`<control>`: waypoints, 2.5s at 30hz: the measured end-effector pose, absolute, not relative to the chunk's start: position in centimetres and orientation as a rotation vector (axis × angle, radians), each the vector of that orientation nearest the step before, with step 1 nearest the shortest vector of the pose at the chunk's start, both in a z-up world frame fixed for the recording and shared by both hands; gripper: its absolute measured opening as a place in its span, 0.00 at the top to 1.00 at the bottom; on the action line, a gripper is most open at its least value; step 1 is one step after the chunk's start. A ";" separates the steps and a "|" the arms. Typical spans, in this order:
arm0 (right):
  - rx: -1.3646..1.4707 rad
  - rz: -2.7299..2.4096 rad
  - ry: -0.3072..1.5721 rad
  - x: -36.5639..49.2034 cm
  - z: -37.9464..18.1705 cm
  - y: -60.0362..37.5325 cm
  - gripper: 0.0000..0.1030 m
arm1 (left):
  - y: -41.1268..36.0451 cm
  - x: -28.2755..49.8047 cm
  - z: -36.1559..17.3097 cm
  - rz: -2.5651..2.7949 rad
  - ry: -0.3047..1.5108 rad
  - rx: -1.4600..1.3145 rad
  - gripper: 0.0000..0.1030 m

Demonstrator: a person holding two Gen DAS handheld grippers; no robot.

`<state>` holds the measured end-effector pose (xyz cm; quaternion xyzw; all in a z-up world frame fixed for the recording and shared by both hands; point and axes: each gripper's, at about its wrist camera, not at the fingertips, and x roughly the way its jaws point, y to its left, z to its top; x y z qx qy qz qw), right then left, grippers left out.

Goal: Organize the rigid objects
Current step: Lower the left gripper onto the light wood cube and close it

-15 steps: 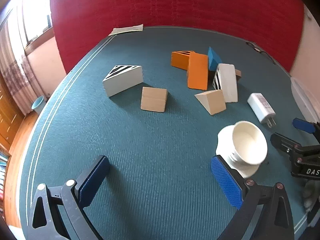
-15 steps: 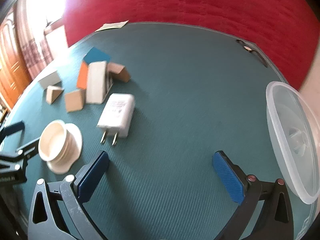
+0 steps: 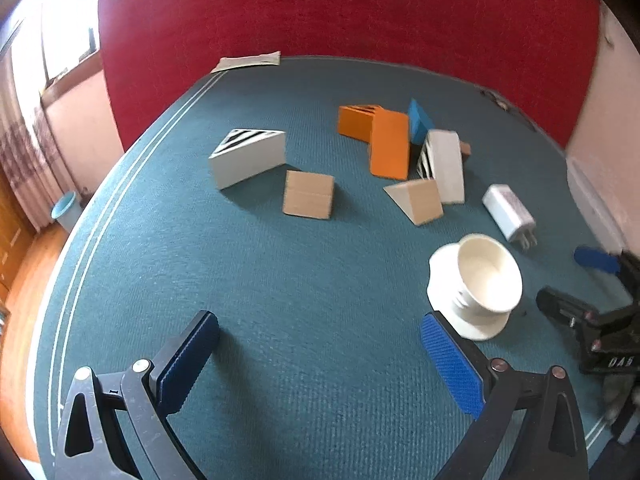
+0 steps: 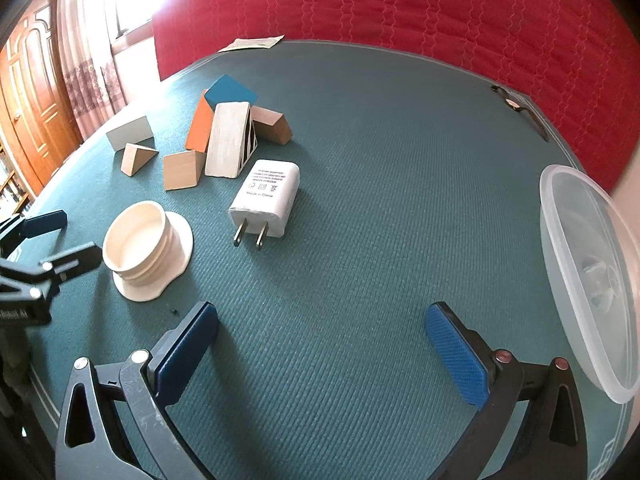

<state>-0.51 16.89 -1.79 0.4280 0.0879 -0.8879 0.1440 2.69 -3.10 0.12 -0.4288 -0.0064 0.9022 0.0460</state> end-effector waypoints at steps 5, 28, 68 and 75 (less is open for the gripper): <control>1.233 -2.558 0.253 -0.4 -1.8 17.0 0.00 | -4.0 1.9 0.5 2.776 -0.084 -1.316 0.00; 1.231 -2.560 0.251 -0.3 -1.8 16.9 0.00 | -2.6 -4.0 0.9 2.861 0.004 -1.274 0.18; 1.190 -2.509 0.120 0.3 -1.1 17.8 0.00 | -2.6 -4.3 1.4 2.882 -0.025 -1.254 0.68; 1.052 -2.404 0.105 2.2 0.7 14.4 0.07 | -3.0 -3.9 1.6 2.916 -0.048 -1.234 0.68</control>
